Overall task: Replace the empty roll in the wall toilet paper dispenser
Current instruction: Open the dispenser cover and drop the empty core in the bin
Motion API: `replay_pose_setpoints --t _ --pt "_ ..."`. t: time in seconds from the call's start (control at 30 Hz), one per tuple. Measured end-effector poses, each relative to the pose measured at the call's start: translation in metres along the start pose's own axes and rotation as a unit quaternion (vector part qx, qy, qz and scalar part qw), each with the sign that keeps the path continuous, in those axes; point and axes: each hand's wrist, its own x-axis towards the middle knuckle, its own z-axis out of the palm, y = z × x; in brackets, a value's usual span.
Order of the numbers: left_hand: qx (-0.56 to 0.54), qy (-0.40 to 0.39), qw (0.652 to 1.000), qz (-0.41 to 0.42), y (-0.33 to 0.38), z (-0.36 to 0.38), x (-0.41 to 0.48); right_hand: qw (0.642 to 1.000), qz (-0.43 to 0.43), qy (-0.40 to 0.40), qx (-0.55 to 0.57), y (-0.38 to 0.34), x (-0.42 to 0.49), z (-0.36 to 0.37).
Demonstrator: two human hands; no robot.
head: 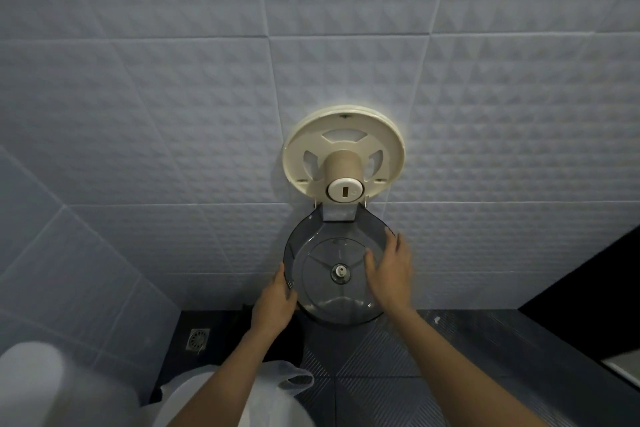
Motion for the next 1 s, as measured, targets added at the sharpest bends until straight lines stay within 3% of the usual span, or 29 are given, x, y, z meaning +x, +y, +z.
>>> replay_pose_setpoints --t 0.17,0.37,0.53,0.73,1.0 --pt "0.049 -0.011 0.999 0.020 -0.005 -0.004 -0.011 0.993 -0.083 0.059 0.060 -0.069 0.033 -0.002" --pt "-0.017 -0.028 0.999 0.012 -0.009 0.000 -0.014 0.991 -0.050 0.073 0.103 -0.115 0.068 0.015" --pt "-0.024 -0.017 0.999 -0.017 -0.009 0.006 -0.013 0.991 -0.010 0.078 0.111 -0.119 0.080 0.026" --pt "-0.038 -0.007 0.999 -0.015 -0.008 0.008 -0.016 0.989 -0.019 0.105 0.108 -0.116 0.071 0.025" --pt "-0.031 0.078 0.996 -0.010 -0.028 -0.034 -0.048 0.979 -0.020 0.147 0.140 -0.106 0.021 0.016"
